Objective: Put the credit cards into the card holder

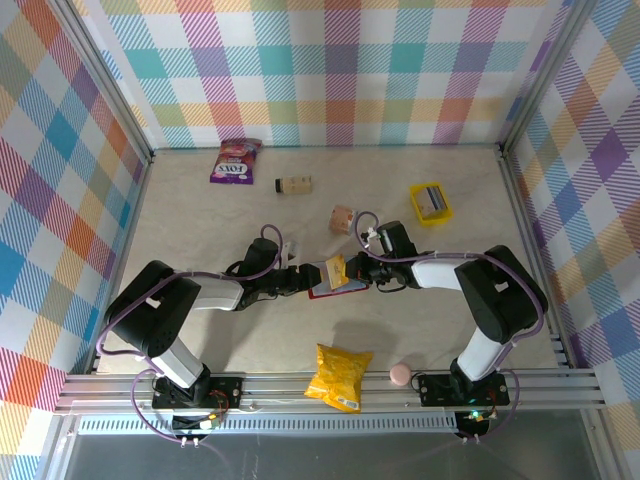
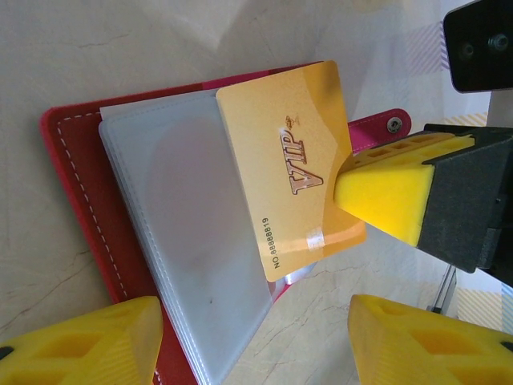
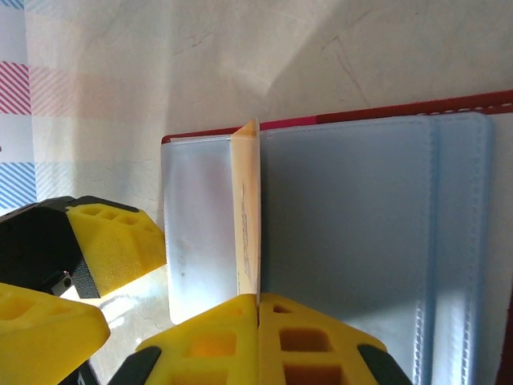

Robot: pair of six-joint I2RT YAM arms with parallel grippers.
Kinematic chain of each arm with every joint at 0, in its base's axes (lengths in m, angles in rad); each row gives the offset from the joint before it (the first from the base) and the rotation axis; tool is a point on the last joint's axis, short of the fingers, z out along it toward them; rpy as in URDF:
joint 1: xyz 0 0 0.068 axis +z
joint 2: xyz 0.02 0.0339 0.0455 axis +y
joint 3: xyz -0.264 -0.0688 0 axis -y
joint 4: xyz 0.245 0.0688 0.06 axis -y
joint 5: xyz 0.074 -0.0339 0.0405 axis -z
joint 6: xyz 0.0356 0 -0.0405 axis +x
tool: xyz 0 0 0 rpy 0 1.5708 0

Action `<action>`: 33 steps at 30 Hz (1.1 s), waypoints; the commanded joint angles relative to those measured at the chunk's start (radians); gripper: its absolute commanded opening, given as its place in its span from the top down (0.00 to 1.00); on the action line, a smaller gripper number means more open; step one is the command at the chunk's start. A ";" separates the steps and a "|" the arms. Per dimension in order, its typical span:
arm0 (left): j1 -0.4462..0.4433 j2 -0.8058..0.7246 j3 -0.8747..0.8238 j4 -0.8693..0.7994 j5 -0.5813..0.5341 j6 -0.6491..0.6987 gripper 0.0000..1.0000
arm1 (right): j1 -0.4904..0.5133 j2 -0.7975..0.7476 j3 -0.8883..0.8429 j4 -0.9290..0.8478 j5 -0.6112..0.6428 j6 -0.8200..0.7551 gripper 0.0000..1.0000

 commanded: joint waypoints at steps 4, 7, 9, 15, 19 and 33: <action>-0.002 -0.019 0.022 -0.016 0.002 0.020 0.38 | 0.014 0.026 0.027 -0.114 0.060 -0.003 1.00; -0.002 -0.019 0.020 -0.014 0.000 0.020 0.38 | 0.021 0.013 0.031 -0.142 0.088 -0.013 1.00; -0.002 -0.017 0.022 -0.016 0.000 0.019 0.38 | 0.028 0.005 0.035 -0.162 0.106 -0.022 1.00; -0.002 -0.010 0.025 -0.011 0.010 0.018 0.38 | 0.036 0.010 0.051 -0.195 0.109 -0.046 1.00; -0.002 -0.014 0.022 -0.009 0.011 0.018 0.38 | 0.052 -0.004 0.056 -0.211 0.123 -0.058 1.00; -0.002 -0.005 0.023 -0.002 0.013 0.012 0.38 | 0.067 -0.021 0.059 -0.258 0.169 -0.058 1.00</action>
